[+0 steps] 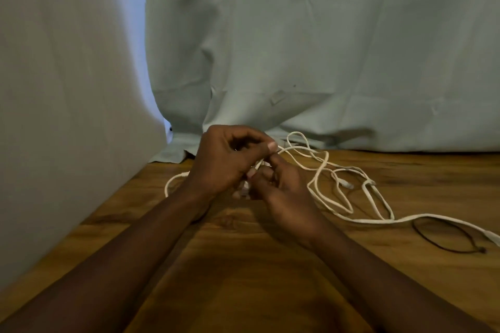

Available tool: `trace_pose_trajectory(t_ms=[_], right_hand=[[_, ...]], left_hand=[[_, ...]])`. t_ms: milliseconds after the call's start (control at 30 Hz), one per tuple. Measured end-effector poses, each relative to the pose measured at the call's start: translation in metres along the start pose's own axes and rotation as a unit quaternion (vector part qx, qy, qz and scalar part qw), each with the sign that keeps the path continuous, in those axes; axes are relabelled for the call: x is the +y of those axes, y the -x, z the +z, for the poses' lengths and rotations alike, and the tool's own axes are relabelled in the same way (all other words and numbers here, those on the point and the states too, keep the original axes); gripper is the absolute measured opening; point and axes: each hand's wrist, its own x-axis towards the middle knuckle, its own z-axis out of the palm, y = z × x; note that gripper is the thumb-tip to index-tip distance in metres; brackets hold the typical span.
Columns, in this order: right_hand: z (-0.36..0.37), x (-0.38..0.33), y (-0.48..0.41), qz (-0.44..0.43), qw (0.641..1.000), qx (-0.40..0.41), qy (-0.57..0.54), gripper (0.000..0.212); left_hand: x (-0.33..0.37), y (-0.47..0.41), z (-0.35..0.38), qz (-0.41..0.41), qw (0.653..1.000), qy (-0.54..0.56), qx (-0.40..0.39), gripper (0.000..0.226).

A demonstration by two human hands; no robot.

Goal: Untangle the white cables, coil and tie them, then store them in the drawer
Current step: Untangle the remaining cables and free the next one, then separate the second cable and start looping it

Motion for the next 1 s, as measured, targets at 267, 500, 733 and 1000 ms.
trace_pose_trajectory(t_ms=[267,500,733,1000], right_hand=[[-0.021,-0.030,-0.008,0.082,0.950,-0.058,-0.297,0.033],[-0.071,-0.045,-0.018,0.018,0.880,-0.006,-0.474,0.044],[-0.111,-0.041,-0.024,-0.028,0.831,0.147,-0.536,0.024],[-0.091,-0.028,-0.028,-0.021,0.912,0.164,-0.375,0.034]], left_hand=[[-0.016,0.002,-0.008,-0.023,0.998,0.024,-0.055,0.025],[-0.036,0.009,0.008,0.005,0.992,-0.105,-0.067,0.025],[-0.042,0.007,0.021,0.203,0.910,-0.353,-0.075,0.037],[-0.040,0.013,0.035,0.301,0.886,-0.340,-0.093,0.046]])
